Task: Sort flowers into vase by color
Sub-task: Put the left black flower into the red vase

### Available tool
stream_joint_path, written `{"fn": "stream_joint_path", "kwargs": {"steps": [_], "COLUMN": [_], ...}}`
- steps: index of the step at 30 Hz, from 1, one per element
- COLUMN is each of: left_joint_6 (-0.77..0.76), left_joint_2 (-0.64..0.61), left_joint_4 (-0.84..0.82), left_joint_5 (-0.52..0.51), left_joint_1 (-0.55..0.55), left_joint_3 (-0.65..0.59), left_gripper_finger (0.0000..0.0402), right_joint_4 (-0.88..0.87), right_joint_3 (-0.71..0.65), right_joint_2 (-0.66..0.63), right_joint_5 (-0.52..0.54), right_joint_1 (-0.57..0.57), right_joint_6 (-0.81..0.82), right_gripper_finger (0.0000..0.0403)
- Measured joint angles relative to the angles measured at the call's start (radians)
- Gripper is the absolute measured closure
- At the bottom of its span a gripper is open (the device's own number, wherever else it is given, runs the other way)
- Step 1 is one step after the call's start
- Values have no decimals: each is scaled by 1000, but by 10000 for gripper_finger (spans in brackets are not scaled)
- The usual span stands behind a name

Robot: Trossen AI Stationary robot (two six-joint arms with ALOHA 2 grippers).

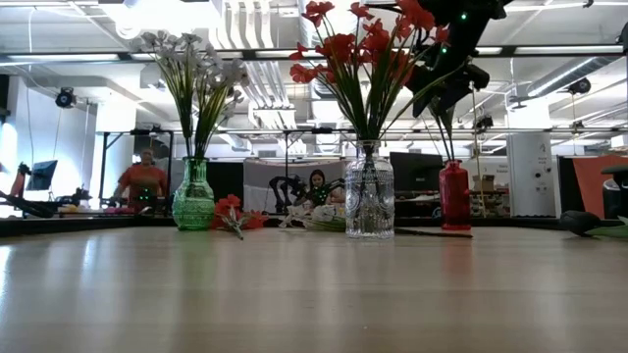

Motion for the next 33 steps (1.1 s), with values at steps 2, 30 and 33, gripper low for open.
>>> {"fn": "stream_joint_path", "kwargs": {"steps": [2,30,33], "left_joint_6": [0,-68,-63], "left_joint_2": [0,0,0], "left_joint_4": [0,-2,-2], "left_joint_5": [0,218,220], "left_joint_1": [1,54,57], "left_joint_3": [0,0,0], "left_gripper_finger": [265,265,265], "right_joint_4": [-1,12,64], "right_joint_3": [0,-13,-37], "right_joint_2": [0,-219,-223], "right_joint_5": [5,-132,-143], "right_joint_1": [0,133,135], "right_joint_6": [0,-90,-102], "right_gripper_finger": [129,150,147]}}
